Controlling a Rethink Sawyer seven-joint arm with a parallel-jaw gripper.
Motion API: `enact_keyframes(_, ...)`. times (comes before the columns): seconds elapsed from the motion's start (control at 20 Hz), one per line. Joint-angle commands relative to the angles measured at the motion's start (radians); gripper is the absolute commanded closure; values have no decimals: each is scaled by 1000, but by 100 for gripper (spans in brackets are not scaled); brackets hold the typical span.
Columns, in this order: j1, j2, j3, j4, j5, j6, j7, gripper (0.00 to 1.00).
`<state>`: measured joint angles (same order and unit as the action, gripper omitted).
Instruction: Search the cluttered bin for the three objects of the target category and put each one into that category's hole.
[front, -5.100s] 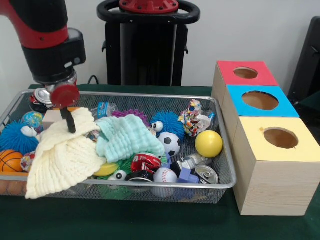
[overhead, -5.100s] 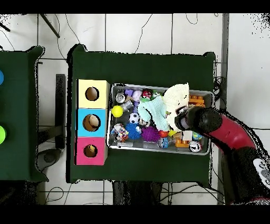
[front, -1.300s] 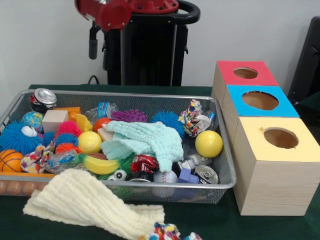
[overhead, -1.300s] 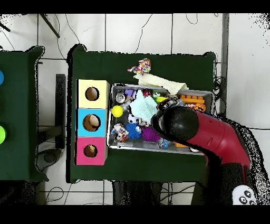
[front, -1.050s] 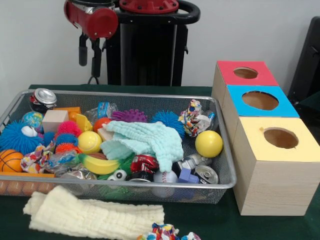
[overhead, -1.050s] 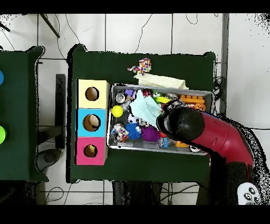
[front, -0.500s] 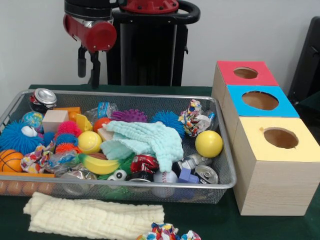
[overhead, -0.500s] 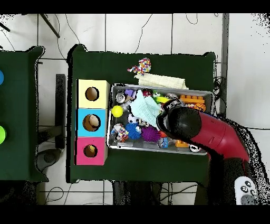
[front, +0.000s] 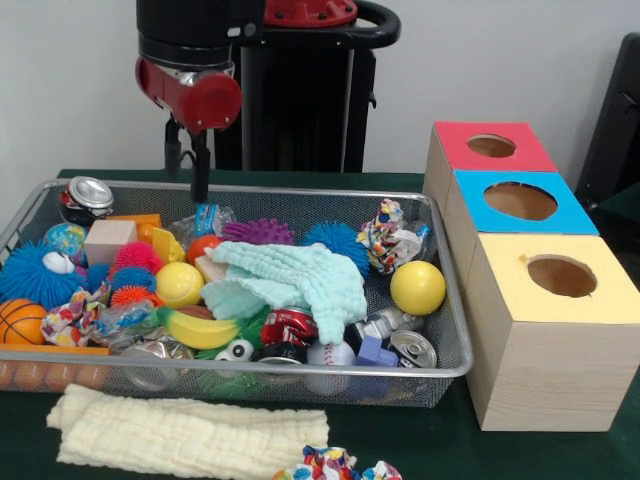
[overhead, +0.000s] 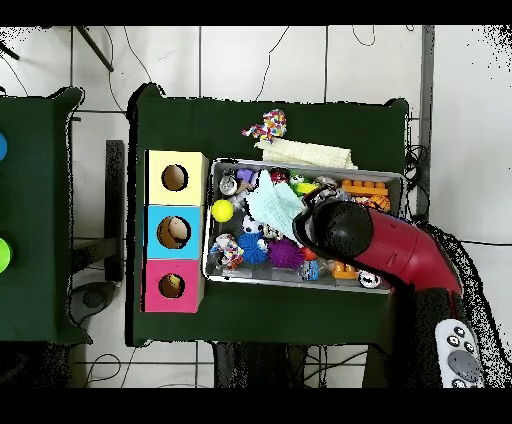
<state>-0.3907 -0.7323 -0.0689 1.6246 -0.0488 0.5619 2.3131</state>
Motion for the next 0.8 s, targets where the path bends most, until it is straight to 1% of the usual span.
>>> enact_keyframes(0.05,-1,75,113,-136,-1,144,-48,0)
enact_keyframes(0.15,26,53,96,-156,-15,153,-37,0)
enact_keyframes(0.2,37,39,88,-154,-18,158,-28,0)
enact_keyframes(0.3,70,-3,63,-141,-17,193,0,0)
enact_keyframes(0.45,107,-63,36,-125,-10,280,26,0)
enact_keyframes(0.6,125,-86,34,-120,-3,327,30,0)
enact_keyframes(0.8,139,-79,56,-101,13,311,35,0)
